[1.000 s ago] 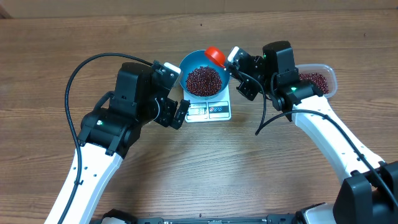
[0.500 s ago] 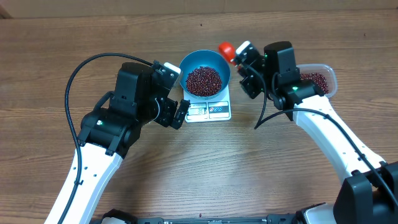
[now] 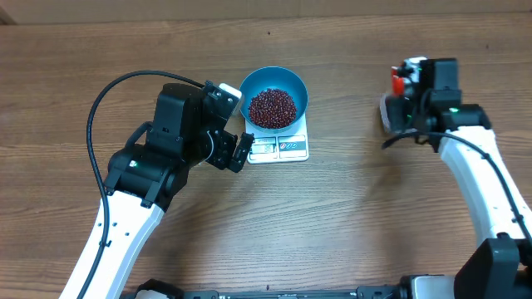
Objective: Scoop item into bowl and weigh 150g on scale
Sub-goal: 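Move the empty scoop with the right gripper back to the bean tub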
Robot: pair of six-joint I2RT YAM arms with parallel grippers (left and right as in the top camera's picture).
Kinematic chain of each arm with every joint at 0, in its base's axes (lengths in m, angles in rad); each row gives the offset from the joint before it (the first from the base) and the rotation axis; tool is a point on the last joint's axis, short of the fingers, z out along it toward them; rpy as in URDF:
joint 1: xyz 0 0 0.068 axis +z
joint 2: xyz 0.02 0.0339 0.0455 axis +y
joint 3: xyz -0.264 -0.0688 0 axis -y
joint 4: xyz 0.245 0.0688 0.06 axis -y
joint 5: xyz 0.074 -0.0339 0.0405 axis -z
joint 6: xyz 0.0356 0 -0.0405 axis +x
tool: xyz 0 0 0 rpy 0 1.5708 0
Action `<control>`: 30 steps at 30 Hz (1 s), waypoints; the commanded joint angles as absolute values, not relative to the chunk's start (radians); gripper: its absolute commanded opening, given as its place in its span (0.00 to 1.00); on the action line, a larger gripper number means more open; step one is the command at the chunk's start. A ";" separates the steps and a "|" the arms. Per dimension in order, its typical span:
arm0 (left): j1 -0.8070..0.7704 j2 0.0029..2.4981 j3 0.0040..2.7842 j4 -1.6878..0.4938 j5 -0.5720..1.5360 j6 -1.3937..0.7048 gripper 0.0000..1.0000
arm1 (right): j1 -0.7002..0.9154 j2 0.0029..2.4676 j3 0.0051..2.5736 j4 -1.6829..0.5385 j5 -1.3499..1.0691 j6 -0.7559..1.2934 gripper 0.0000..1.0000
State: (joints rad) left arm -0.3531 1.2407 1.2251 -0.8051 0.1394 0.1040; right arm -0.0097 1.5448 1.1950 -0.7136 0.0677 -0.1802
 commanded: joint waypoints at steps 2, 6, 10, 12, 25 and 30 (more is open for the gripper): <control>-0.356 1.224 1.227 -0.805 0.154 0.097 0.99 | -0.070 1.520 1.219 -0.775 0.085 -0.161 0.04; -0.356 1.224 1.227 -0.805 0.154 0.097 1.00 | -0.111 1.520 1.217 -0.834 0.085 -0.161 0.04; -0.356 1.224 1.227 -0.805 0.154 0.097 0.99 | -0.118 1.520 1.217 -0.852 0.084 -0.161 0.04; -0.356 1.224 1.227 -0.805 0.154 0.097 0.99 | -0.118 1.520 1.217 -0.851 0.076 -0.162 0.04; -0.356 1.224 1.227 -0.805 0.154 0.097 1.00 | -0.118 1.522 1.217 -0.818 0.032 -0.160 0.16; -0.356 1.224 1.227 -0.805 0.154 0.097 0.99 | -0.118 1.524 1.217 -0.799 0.032 -0.160 0.15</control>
